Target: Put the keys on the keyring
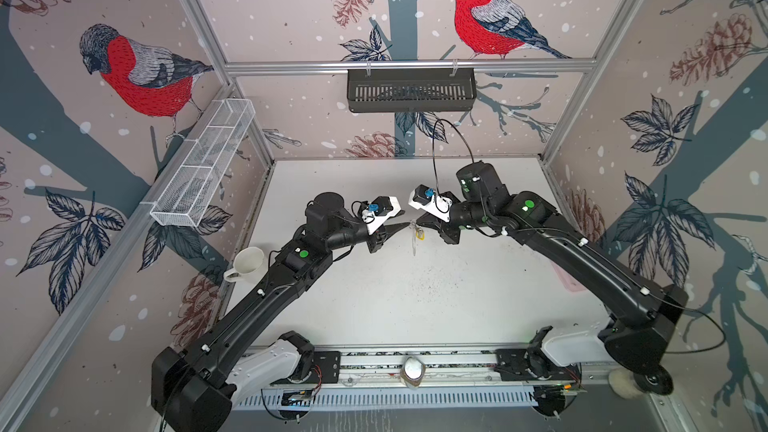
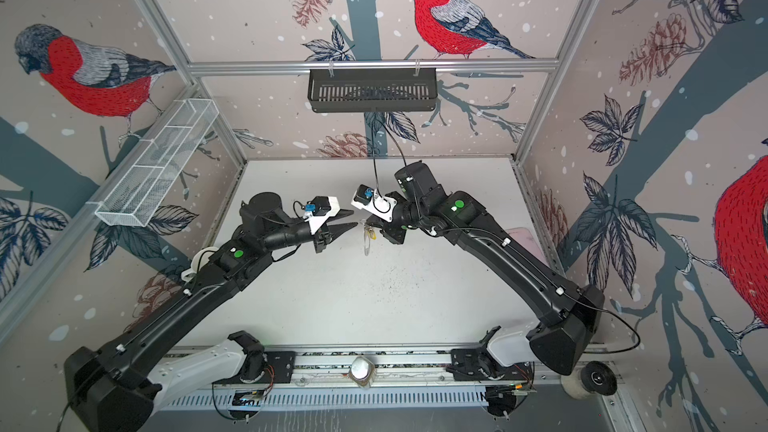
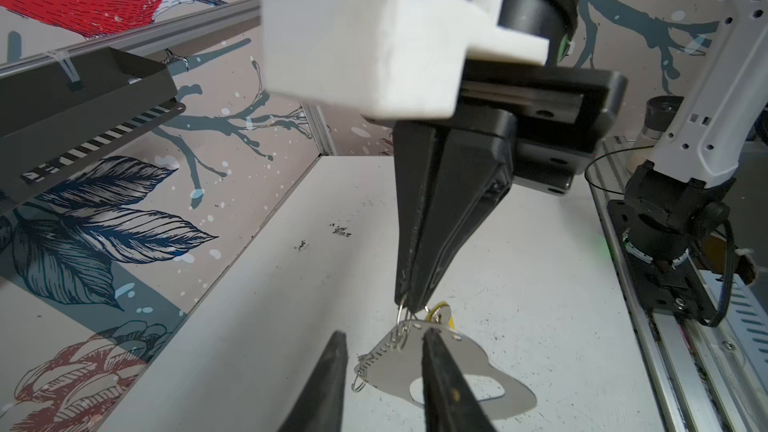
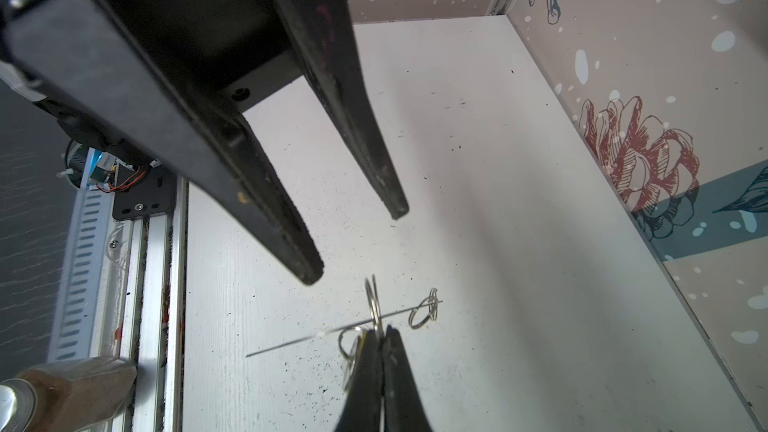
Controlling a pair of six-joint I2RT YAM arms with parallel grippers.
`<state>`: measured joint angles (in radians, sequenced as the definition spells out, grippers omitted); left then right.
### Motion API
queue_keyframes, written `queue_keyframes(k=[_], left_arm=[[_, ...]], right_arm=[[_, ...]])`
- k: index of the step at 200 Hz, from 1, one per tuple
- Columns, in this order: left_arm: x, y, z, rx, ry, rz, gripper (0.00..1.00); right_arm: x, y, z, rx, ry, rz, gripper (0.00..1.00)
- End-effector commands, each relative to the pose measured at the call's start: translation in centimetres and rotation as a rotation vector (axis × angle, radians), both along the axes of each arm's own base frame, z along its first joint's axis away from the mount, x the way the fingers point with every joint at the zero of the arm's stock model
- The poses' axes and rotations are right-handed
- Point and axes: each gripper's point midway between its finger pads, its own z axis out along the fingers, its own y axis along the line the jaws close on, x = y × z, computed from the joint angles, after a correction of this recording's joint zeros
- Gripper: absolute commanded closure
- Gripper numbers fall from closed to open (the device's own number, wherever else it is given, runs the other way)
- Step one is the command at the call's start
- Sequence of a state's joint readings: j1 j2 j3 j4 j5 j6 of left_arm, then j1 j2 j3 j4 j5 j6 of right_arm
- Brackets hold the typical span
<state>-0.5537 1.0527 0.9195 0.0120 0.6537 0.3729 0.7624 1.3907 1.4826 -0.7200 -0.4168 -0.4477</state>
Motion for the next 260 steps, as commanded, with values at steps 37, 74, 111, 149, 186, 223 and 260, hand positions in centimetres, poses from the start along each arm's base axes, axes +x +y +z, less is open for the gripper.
queue_keyframes(k=[37, 74, 111, 149, 186, 223, 260], left_arm=[[-0.8, -1.3, 0.3, -0.004, -0.006, -0.097, 0.72], [-0.9, -1.7, 0.1, 0.002, 0.003, -0.118, 0.77], [-1.0, -1.8, 0.0, 0.007, 0.004, -0.123, 0.82], [-1.1, -2.0, -0.4, 0.017, 0.016, -0.127, 0.83], [-0.9, -2.1, -0.6, 0.024, 0.016, -0.123, 0.88], [-0.9, -2.1, -0.7, 0.019, 0.001, -0.122, 1.0], [-0.2, -1.6, -0.2, -0.043, -0.046, -0.052, 1.0]], right_arm=[[-1.2, 0.6, 1.0, 0.051, -0.012, 0.068, 1.0], [-1.3, 0.6, 1.1, 0.059, -0.017, 0.073, 1.0], [-1.4, 0.7, 1.1, 0.065, -0.02, 0.079, 1.0], [-1.3, 0.7, 1.7, 0.084, -0.04, 0.081, 1.0], [-1.5, 0.8, 1.9, 0.092, -0.043, 0.089, 1.0], [-1.4, 0.8, 2.0, 0.102, -0.048, 0.086, 1.0], [-0.6, 0.5, 2.2, 0.124, -0.076, 0.033, 0.99]])
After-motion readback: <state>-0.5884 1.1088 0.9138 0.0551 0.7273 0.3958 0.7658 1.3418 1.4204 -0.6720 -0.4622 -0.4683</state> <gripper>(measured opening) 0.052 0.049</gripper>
